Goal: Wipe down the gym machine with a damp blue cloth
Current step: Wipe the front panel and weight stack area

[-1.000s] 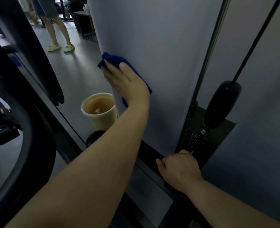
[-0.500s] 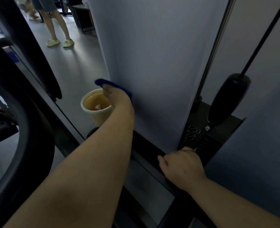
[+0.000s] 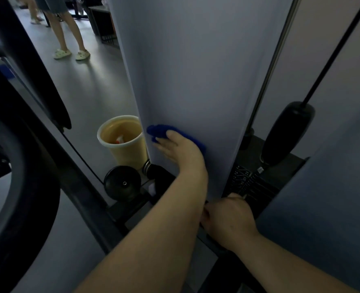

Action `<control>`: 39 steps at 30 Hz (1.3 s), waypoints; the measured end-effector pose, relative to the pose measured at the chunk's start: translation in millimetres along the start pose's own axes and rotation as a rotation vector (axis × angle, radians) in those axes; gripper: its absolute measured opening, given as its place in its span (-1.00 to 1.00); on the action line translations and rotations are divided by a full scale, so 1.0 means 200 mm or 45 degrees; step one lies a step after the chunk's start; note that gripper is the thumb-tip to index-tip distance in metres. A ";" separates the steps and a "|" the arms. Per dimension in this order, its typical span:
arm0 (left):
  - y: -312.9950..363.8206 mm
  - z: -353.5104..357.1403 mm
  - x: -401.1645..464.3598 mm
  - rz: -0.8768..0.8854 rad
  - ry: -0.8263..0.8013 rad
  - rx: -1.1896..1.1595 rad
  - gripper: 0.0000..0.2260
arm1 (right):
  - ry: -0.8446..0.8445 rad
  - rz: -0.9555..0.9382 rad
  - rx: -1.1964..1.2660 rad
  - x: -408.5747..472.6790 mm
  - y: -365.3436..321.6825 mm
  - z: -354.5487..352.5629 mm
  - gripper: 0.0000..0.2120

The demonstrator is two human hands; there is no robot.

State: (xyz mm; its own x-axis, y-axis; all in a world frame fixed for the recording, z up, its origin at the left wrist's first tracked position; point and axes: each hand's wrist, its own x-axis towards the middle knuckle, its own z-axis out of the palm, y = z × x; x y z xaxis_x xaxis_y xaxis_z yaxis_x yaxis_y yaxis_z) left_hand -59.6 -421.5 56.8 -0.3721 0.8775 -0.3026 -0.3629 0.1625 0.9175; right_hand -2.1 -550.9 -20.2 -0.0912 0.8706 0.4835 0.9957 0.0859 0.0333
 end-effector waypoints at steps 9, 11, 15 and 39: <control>-0.04 -0.01 0.08 -0.397 0.129 -0.146 -0.40 | -0.042 -0.006 0.073 0.01 0.00 -0.03 -0.52; -0.03 0.03 -0.11 -0.271 -0.011 -0.102 -0.45 | -0.041 -0.105 0.065 0.03 0.00 -0.04 -0.59; -0.07 0.05 -0.07 -0.171 0.083 -0.112 -0.50 | 0.125 -0.058 0.272 0.03 -0.02 -0.08 -0.67; -0.25 -0.23 -0.23 -0.461 -0.312 0.535 -0.47 | 0.373 0.606 0.953 0.44 0.11 -0.90 -0.73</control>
State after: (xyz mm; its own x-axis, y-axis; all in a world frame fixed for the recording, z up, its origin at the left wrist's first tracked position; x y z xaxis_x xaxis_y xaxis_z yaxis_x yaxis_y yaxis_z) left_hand -64.0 -491.0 13.9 -0.0625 0.8033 -0.5923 -0.0429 0.5907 0.8057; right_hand 14.0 -560.5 181.1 0.4327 0.7463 0.5057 0.6507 0.1298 -0.7482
